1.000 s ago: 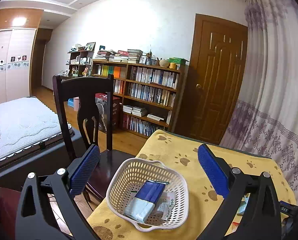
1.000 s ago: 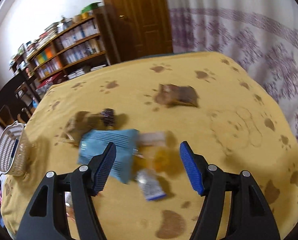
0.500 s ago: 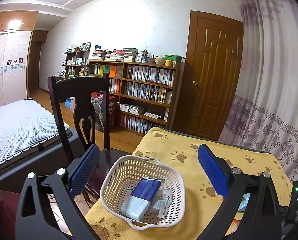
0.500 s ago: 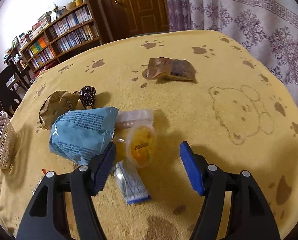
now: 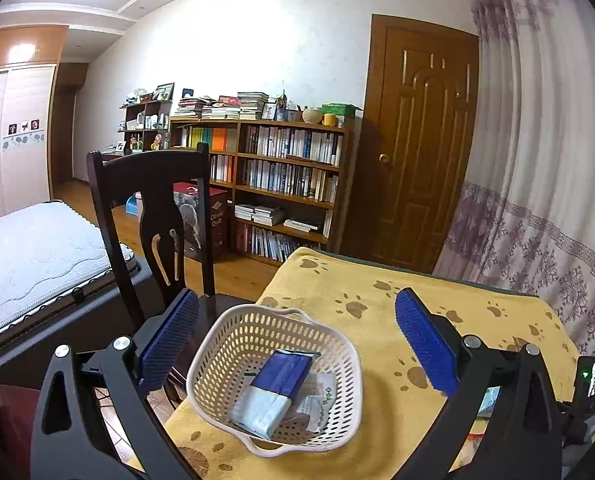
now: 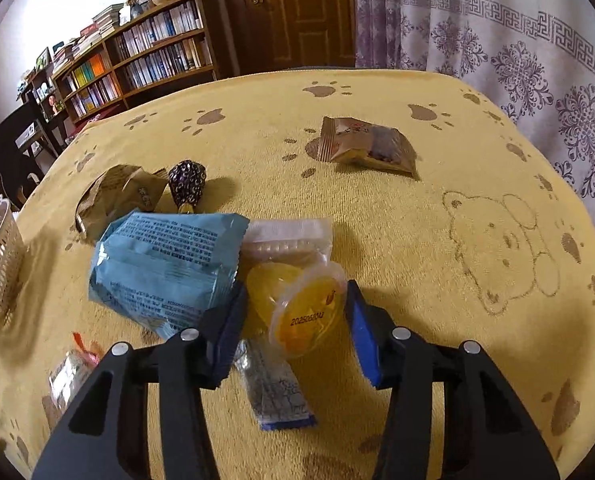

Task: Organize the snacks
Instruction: 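Move the right gripper back to the table toward the yellow jelly cup, then grasp the brown paper snack bag with the left gripper while the right gripper grasps the yellow jelly cup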

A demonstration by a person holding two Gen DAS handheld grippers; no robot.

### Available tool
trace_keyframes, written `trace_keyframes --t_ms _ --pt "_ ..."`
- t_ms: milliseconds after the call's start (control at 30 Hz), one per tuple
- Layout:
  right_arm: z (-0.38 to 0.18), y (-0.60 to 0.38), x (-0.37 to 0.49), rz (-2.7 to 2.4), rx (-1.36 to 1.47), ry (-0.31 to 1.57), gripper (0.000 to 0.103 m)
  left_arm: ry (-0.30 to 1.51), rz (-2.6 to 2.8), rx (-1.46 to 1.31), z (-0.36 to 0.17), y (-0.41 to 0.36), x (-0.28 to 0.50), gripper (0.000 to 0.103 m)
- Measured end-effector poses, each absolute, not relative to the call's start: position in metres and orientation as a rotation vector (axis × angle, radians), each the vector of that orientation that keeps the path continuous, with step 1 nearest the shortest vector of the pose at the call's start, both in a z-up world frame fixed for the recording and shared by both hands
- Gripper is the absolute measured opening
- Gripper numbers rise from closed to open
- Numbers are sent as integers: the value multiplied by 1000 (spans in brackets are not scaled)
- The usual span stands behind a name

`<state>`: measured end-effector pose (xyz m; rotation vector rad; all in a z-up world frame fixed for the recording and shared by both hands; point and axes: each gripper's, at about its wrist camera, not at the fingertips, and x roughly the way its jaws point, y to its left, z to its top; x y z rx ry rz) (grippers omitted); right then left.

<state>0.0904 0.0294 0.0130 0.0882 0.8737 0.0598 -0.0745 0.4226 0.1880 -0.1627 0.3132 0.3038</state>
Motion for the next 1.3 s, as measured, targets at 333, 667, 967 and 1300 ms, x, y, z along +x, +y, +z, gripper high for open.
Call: trace_keyframes --t_ms 333,667,967,1300 --pt "21 5 56 51 113 827 50 369 209 -89 171 381 -58 100" --pt "14 -8 44 58 144 793 50 566 84 -61 114 337 -4 100" --pt "13 -13 42 95 202 785 49 661 -64 -38 92 289 43 100" --pt "12 -16 40 100 224 779 49 801 -195 -66 56 250 106 100"
